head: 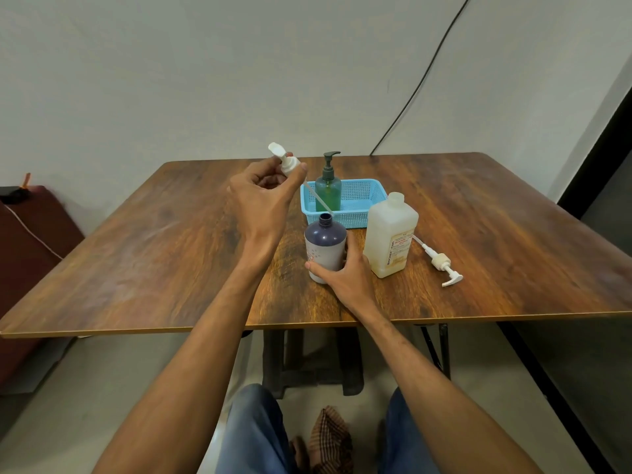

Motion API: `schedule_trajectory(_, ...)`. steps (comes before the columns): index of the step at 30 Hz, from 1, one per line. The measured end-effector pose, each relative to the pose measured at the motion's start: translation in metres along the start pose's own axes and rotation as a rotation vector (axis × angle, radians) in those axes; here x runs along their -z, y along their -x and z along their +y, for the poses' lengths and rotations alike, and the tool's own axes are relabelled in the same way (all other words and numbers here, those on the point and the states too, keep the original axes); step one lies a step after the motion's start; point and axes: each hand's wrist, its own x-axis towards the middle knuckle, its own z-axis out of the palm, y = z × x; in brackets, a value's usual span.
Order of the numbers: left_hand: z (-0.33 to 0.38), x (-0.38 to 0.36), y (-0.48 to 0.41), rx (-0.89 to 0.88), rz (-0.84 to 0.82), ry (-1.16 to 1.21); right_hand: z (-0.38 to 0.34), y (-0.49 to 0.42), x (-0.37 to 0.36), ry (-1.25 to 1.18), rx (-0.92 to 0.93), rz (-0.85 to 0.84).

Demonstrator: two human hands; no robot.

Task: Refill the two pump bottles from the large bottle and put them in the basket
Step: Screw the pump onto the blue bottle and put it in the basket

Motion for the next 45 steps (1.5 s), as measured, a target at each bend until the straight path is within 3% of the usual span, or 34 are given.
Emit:
schedule_trajectory(12,0.006,0.001,-0.010,-0.046,0.038,-0.070,-0.001,0.000,0.000,0.023,-0.009,-0.005)
schedule_trajectory(26,-0.045,-0.021,0.006,0.048,-0.279,-0.428,-0.002,0.000,-0.001,0.008,-0.031,0.004)
schedule_trajectory(42,-0.062,-0.020,0.011,0.060,-0.472,-0.530,-0.005,0.001,0.000,-0.001,-0.046,-0.002)
schedule_trajectory(45,-0.063,-0.015,0.010,0.146,-0.524,-0.427,-0.007,0.002,0.000,0.006,-0.047,0.002)
